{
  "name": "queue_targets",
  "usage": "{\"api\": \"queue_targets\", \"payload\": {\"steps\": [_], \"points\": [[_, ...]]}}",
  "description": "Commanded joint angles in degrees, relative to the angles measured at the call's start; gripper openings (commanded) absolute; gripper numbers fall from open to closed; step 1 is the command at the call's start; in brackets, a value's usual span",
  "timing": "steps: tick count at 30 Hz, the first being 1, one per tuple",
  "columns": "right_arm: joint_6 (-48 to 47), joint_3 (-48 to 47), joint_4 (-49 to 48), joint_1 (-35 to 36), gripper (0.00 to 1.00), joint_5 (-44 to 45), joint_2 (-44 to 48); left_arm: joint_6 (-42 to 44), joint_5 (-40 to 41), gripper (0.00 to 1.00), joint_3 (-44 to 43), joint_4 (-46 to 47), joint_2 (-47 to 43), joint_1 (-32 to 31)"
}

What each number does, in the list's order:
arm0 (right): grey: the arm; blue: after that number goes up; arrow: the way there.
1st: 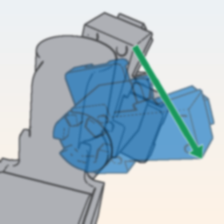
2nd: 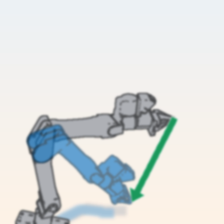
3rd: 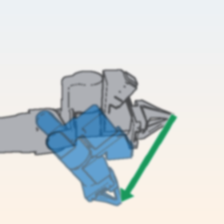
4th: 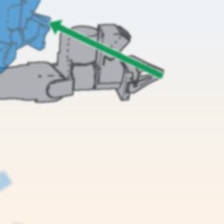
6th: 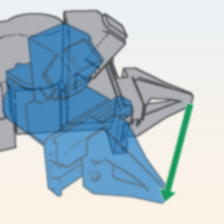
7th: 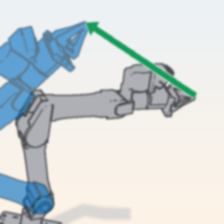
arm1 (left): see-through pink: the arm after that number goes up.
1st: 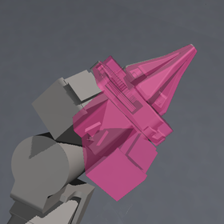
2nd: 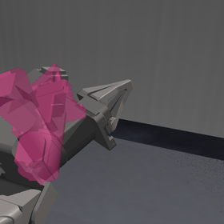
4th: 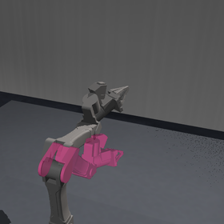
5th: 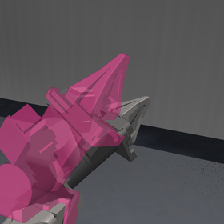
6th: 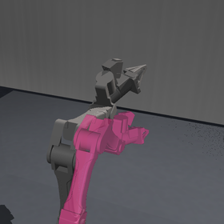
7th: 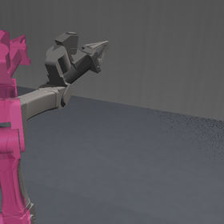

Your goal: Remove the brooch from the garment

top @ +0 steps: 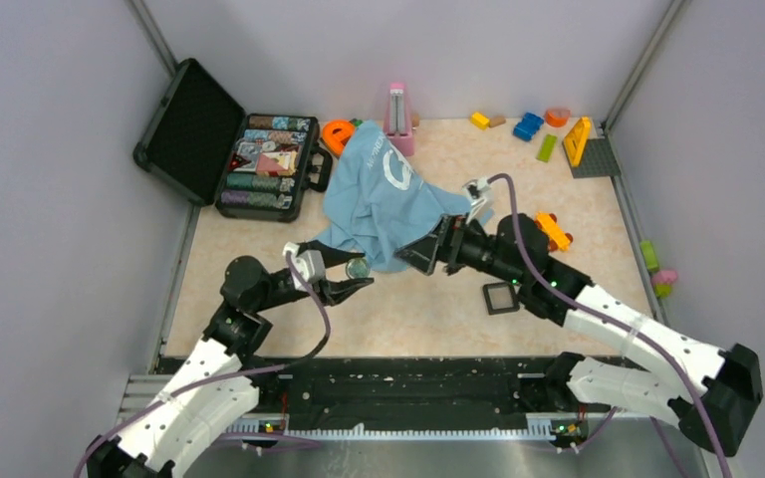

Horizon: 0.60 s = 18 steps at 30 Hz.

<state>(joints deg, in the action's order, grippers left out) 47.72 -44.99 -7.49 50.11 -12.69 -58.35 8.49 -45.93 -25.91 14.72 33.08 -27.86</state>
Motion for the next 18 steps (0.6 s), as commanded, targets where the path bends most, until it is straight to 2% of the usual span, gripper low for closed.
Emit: {"api": "queue_targets", "payload": {"steps": [1,4,6,8,10,14,18], "points": [[-9.17,-0.39,19.82,-9.90,0.94,5.45,6.03,-11.35,2.83,0.24,0.84,6.54,4.79,-0.10],[-12.01,0.10,26.90,-19.16,0.96,4.28,7.24,-17.49,7.08,0.27,0.74,7.33,8.87,-0.18],[-14.21,0.59,30.31,-22.92,0.98,6.75,7.36,-20.07,9.40,0.20,0.05,7.01,11.82,-0.17],[-15.17,1.21,31.85,-25.35,0.99,10.78,6.78,-20.96,10.30,0.07,-0.77,7.03,14.93,-0.13],[-13.23,2.01,33.28,-27.40,0.99,16.32,5.89,-21.54,10.31,0.00,-1.57,6.94,17.22,-0.12],[-10.87,5.30,33.12,-33.79,0.99,18.40,5.62,-25.44,13.81,0.00,-3.16,6.90,19.77,-0.09],[-10.96,8.00,32.96,-35.51,0.99,21.22,4.68,-28.25,15.60,0.00,-3.02,8.11,19.65,-0.07]]}}
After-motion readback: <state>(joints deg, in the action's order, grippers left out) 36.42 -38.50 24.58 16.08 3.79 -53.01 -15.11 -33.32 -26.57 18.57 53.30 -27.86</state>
